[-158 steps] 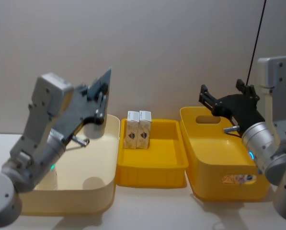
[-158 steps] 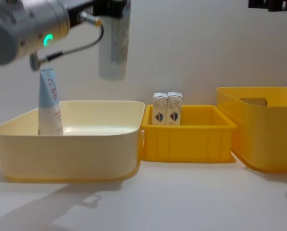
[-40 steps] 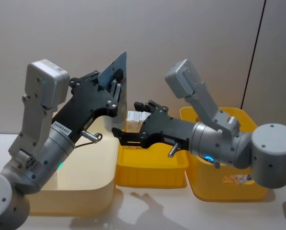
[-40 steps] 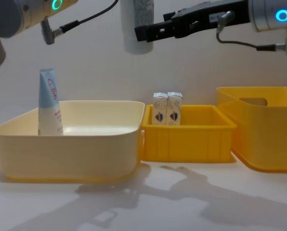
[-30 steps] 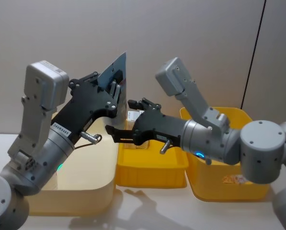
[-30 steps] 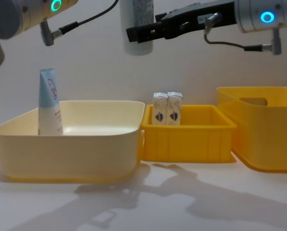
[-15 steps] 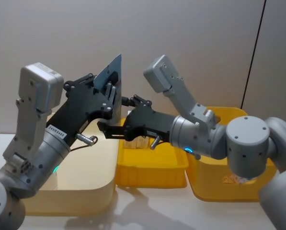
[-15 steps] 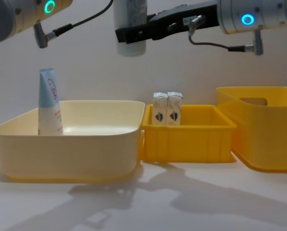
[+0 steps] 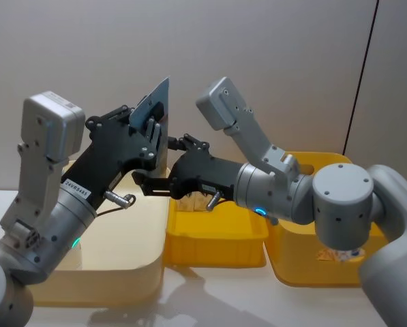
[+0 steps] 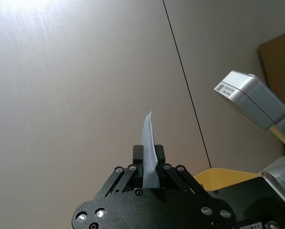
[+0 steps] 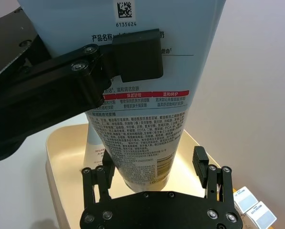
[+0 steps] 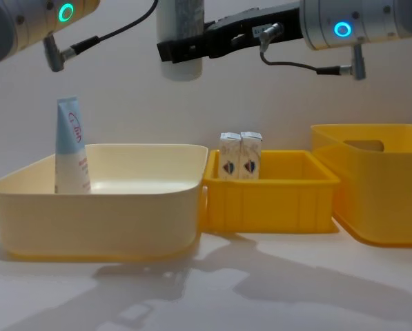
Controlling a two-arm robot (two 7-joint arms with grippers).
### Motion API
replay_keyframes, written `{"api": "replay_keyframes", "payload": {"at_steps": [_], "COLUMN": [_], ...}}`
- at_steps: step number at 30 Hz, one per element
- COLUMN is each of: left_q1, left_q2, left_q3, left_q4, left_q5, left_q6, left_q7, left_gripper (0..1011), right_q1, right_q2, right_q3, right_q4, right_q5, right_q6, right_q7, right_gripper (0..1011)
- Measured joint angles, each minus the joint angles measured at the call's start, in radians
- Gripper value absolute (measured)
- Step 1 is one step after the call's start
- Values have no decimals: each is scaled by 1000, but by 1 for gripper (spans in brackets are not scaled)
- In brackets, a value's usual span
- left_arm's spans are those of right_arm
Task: Bimanual collaborative sorting of washing and personal care products
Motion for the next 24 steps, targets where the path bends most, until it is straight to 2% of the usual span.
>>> {"api": "replay_keyframes", "payload": {"at_steps": [24], "left_q1": [3], "left_q2": [0], "left_q3": [-3], "left_q4": [-1], "left_q5": [-1], "left_q6": [-4], "left_q7": [1], "left_gripper": [139], "right_q1": [7], "right_q2": [5], "right_q3": [-16], "right_q4": [15], "right_q5": [6], "right_q6": [-29], "right_q7": [12], "right_gripper": [1001]}}
